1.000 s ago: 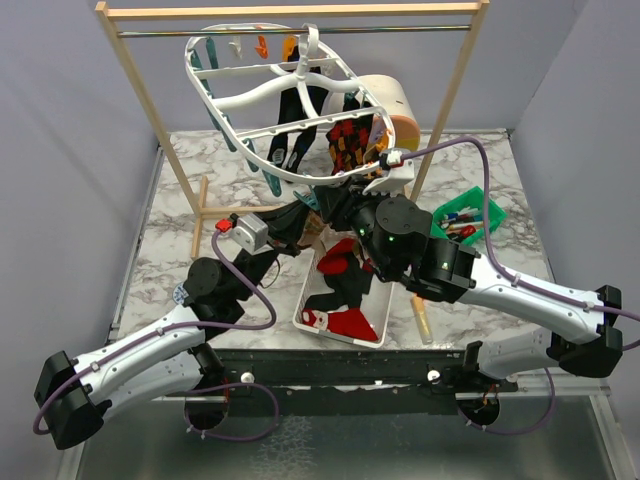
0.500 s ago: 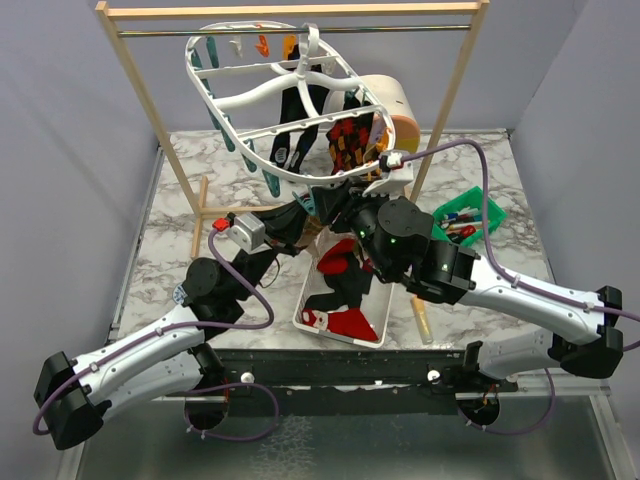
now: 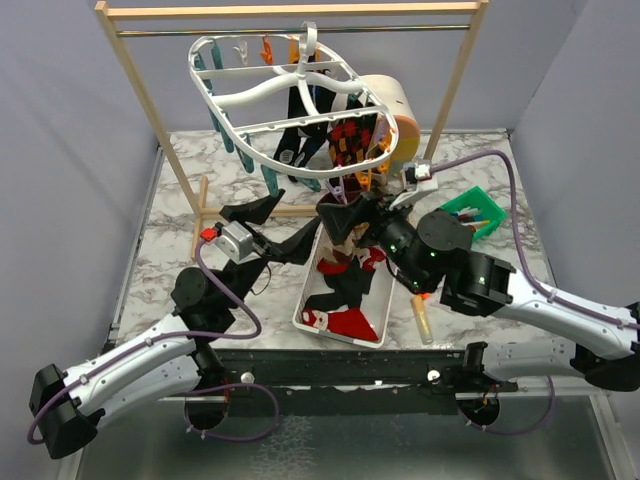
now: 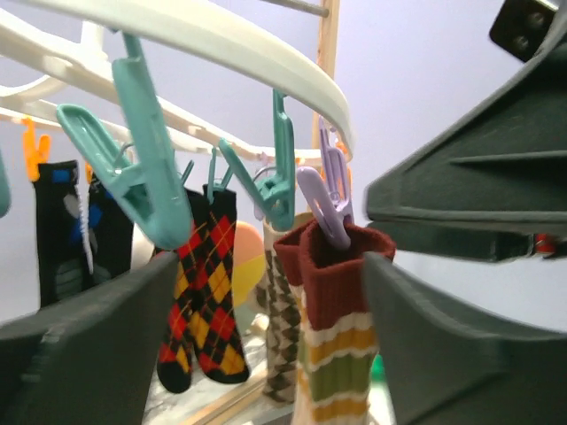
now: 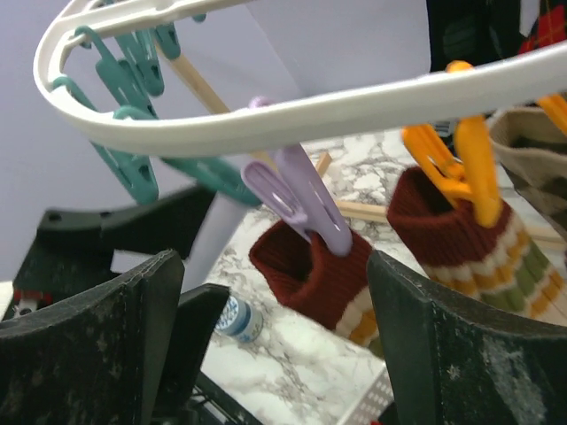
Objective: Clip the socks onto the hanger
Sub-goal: Clamp the sock onto the hanger, then reset both arms
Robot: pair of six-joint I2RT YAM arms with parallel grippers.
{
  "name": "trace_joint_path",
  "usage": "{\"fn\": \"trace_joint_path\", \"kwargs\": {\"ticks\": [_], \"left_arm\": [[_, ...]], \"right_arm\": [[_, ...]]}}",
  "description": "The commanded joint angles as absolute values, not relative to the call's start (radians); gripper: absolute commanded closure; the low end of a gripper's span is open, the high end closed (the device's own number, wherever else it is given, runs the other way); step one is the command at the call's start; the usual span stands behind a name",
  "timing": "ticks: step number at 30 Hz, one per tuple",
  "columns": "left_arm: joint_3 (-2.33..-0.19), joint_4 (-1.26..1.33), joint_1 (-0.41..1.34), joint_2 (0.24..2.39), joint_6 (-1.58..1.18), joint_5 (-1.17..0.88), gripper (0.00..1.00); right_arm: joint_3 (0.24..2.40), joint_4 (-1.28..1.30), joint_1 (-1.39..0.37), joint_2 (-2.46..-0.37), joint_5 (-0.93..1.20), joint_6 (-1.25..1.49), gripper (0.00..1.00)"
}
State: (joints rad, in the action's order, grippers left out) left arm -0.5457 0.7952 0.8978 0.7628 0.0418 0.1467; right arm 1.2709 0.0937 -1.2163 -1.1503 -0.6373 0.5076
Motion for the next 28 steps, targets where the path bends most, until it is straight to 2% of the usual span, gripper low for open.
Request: {"fn": "trace_joint_path", "kwargs": {"ticks": [1,7,11,14,17,21,28], "left_arm": [[-0.506,0.692,0.898,0.671,0.038,0.170,0.02],[-0.493,0.531,0.898,0.569,-0.009,0.268,0.01],[-0.565,0.320,0.898,0.570,-0.104,0.369,0.01],[-0.663,0.085,0.898,0.637,-0.278,0.492,0.01],[-0.691,-0.043,0.899,0.698,-0.469,0.647,0.01],[-0.702,-0.197,0.898,0.734,-0.708,0.795,0.01],[-0.742,-0.268,0.898,0.772,-0.721,0.820,0.01]], "right_arm": [[1.179,0.180,-1.222,-1.037,-0.605,0.519,0.09],[1.059,0.227,-1.221,-0.863,-0.695,0.503,0.07],[1.048,0.316,-1.222,-0.832,-0.801,0.520,0.07],[1.045,0.392,-1.221,-0.849,-0.928,0.581,0.07],[1.021,0.444,-1.222,-0.879,-1.037,0.653,0.06],[1.022,0.524,-1.222,-0.922,-1.061,0.722,0.04],[0.976,0.456,-1.221,-0.889,-1.048,0.673,0.02]]}}
